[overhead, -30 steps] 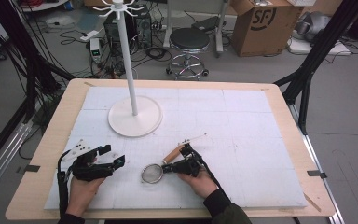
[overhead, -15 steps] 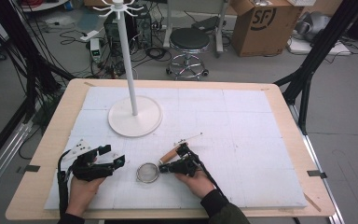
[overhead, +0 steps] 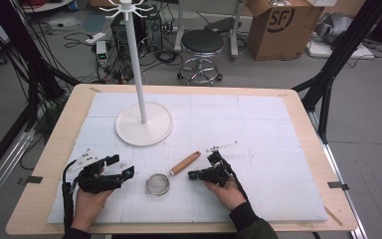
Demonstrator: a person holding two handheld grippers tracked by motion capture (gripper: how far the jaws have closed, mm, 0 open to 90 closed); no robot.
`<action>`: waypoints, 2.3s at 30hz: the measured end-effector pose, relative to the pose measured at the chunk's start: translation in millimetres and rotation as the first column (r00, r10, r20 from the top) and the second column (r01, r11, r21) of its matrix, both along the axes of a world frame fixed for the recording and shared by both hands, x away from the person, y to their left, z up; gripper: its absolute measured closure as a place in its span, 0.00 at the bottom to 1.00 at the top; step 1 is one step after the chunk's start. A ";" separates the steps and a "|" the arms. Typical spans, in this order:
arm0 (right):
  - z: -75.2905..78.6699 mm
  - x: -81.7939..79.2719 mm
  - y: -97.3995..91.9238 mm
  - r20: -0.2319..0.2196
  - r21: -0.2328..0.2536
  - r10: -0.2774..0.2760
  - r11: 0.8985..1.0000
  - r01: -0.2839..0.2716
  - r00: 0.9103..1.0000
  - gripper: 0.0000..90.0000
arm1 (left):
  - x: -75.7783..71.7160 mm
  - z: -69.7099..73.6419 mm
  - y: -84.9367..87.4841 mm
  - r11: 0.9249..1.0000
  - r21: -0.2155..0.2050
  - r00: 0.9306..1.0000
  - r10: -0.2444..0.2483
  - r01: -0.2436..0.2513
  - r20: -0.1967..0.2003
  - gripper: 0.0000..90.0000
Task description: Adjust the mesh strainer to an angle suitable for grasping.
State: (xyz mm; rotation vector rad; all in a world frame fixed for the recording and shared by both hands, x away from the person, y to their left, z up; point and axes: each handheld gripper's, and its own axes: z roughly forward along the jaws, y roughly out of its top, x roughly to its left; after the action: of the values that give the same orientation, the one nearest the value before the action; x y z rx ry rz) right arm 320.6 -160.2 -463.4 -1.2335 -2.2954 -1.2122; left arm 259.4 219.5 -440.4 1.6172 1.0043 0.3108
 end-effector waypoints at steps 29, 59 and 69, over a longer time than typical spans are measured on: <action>-0.5 3.8 57.4 0.011 0.002 0.073 0.997 -0.073 0.997 1.00 | -0.1 0.7 1.5 1.000 -0.001 1.000 0.001 -0.001 0.002 0.18; 4.3 -6.5 91.1 0.022 -0.044 0.160 0.986 -0.159 0.987 1.00 | -1.6 0.7 2.0 1.000 -0.007 1.000 0.005 -0.005 0.001 0.18; -0.1 7.9 74.9 0.015 -0.004 0.084 0.996 -0.084 0.996 1.00 | -1.3 0.3 -0.5 1.000 0.005 1.000 0.001 -0.001 0.000 0.18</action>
State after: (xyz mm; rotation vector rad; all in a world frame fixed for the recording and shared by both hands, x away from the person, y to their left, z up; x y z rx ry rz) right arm 328.5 -85.3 -463.5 -1.1203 -2.3364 -1.1930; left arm 258.1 219.0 -440.1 1.6211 1.0049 0.3138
